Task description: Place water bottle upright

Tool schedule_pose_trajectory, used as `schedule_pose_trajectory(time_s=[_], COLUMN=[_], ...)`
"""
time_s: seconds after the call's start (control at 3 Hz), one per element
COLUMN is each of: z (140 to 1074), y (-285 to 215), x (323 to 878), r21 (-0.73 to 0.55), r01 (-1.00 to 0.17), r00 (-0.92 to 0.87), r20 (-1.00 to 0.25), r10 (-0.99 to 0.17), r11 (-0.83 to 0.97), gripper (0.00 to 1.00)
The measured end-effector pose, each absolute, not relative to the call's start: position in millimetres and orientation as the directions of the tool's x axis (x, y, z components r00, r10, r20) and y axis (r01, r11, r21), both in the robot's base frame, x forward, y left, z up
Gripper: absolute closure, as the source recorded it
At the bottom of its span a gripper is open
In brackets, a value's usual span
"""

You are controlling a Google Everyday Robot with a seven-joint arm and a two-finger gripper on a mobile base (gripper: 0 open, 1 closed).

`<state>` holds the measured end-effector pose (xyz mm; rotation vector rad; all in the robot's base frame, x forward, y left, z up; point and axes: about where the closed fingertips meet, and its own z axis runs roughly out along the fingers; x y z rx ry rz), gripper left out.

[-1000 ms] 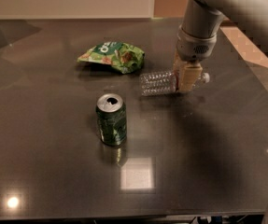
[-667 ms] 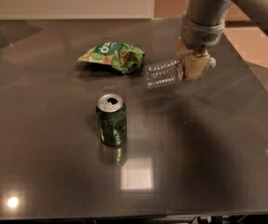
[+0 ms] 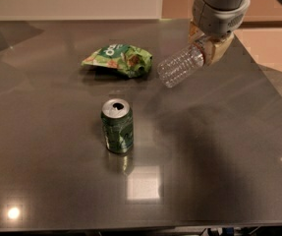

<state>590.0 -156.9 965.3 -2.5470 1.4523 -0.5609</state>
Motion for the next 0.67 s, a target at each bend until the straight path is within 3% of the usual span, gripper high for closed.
schedule_pose_trajectory(time_s=[0.33,0.67], z=[977.5,977.5], y=[-155.4,-155.4], x=[585.7,585.7], r21=[-0.271,-0.271], r01=[-0.67,-0.67], r00=[0.576,0.576], r20=[0.397,0.397], r10=[-0.715,-0.715], r11=[-0.691,-0.691], gripper=[1.0,1.0])
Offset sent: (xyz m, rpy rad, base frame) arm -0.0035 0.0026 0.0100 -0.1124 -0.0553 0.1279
